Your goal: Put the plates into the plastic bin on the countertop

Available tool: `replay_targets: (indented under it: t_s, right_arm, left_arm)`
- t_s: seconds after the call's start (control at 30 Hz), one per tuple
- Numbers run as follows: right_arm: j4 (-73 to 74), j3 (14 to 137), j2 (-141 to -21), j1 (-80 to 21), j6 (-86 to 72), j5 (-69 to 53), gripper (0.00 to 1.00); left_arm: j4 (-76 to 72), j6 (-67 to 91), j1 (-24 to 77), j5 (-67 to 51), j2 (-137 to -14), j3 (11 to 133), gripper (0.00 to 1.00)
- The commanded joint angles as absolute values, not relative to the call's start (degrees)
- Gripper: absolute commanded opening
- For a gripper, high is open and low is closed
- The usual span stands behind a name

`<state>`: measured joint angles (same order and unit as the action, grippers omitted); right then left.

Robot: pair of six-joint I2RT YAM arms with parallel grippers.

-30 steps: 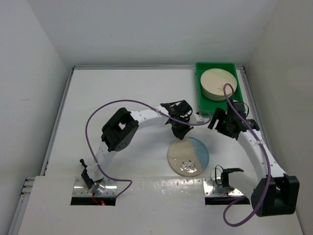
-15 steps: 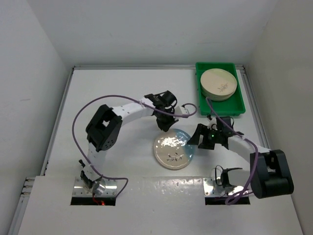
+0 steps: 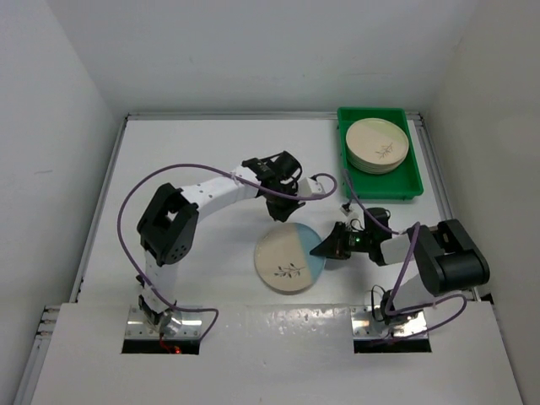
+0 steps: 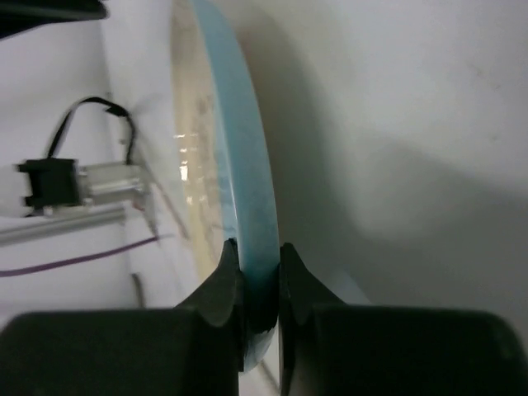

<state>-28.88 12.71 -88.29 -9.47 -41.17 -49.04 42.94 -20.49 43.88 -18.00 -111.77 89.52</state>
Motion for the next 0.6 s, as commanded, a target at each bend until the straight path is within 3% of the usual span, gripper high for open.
replay_targets:
  t_s: [0.0,0.13,0.23,0.27,0.37,0.57]
  right_arm:
    - [-38.76,10.55,-85.44,-8.97,-43.06,-48.25,0.0]
    - [-25.28,17.72,-76.67,-8.17,-39.05,-46.59,0.0]
    - [-13.9,25.56,-72.52,-8.0,-36.65,-43.08,0.0]
    - [-12.58,31.32,-71.99,-7.3,-36.65,-41.94,0.0]
    - [-11.86,40.48,-72.59,-4.33,-40.92,-34.91,0.0]
    - [-25.55,52.73,-84.62,5.44,-58.23,-15.93,0.0]
  left_arm:
    - [42.36,-20.39,43.07,-18.81,-110.83,90.26,0.0]
    - [42.36,-20.39,39.65,-16.35,-110.83,93.24,0.02]
    - [42.89,-19.25,34.38,-15.12,-110.3,98.25,0.19]
    - [42.89,-18.29,32.71,-14.6,-109.69,100.0,0.33]
    - [42.89,-16.53,26.56,-12.58,-109.16,101.34,0.5]
    - [42.89,-15.21,20.31,-7.82,-108.46,100.73,0.52]
